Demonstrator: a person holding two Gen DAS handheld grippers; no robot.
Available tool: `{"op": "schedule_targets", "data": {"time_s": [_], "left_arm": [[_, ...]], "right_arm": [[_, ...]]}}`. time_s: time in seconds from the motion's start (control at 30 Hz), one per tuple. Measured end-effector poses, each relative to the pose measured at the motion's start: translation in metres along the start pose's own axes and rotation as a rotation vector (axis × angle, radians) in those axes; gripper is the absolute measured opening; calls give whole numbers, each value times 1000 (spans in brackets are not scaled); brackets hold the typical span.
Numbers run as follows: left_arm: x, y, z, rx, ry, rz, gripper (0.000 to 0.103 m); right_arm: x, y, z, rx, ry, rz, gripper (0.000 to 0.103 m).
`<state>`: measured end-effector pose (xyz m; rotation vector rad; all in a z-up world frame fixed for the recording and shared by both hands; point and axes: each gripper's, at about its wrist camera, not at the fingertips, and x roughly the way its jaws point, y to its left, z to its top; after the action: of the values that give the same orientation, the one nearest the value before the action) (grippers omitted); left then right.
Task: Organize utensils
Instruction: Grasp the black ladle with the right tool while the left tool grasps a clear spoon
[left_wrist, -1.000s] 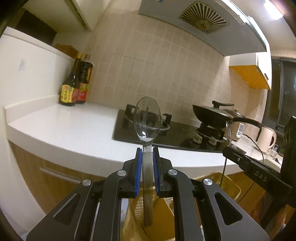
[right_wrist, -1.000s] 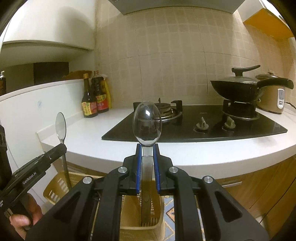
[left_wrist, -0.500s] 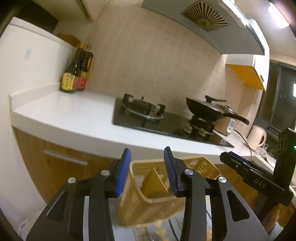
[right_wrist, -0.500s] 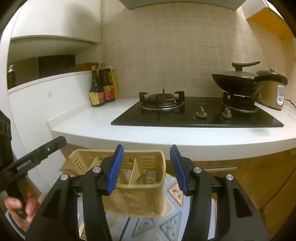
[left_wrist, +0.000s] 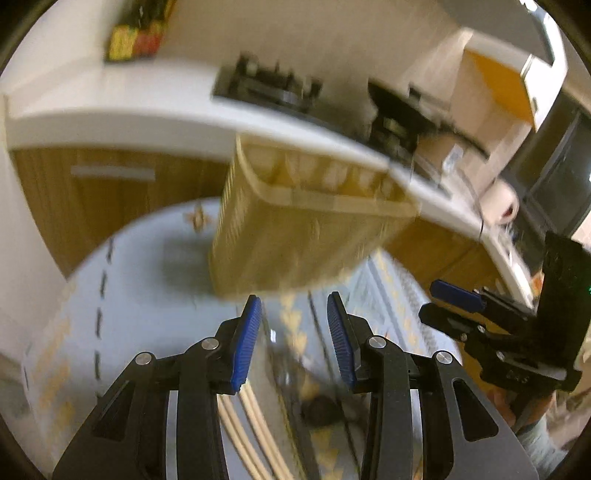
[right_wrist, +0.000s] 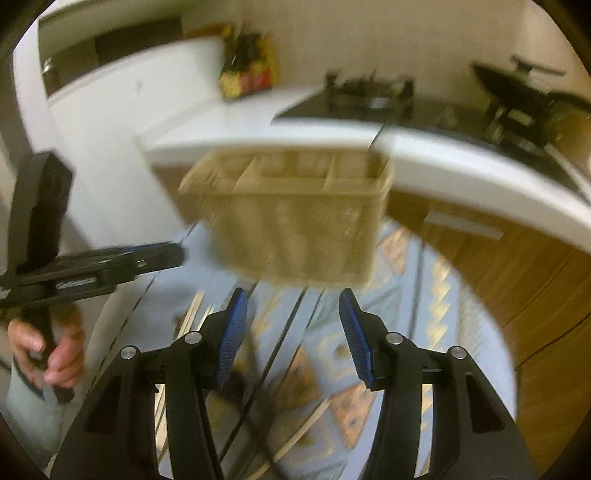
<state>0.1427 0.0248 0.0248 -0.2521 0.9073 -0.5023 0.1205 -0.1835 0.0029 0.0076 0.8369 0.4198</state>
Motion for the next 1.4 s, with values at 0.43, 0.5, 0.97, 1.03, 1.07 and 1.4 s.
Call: {"op": "schedule_targets", "data": {"time_s": [0.43, 0.5, 0.97, 1.03, 1.07, 1.4], "left_arm": [[61, 8, -42, -20, 261, 4, 36], [66, 7, -45, -17, 276, 17, 36], [87, -26, -44, 106, 306, 147, 38], [88, -28, -45, 129, 300, 165, 38], [88, -29, -46, 138, 298, 173, 38], [91, -41, -51, 194, 291, 244, 38]], "right_arm": [[43, 39, -64, -83, 292, 130, 36], [45, 43, -69, -105, 310, 126, 33], [78, 63, -87, -200, 383, 48, 23], [78, 66, -89, -212, 376, 37, 20], [77, 66, -90, -216, 371, 23, 10], [38, 31, -102, -76, 301, 85, 5]]}}
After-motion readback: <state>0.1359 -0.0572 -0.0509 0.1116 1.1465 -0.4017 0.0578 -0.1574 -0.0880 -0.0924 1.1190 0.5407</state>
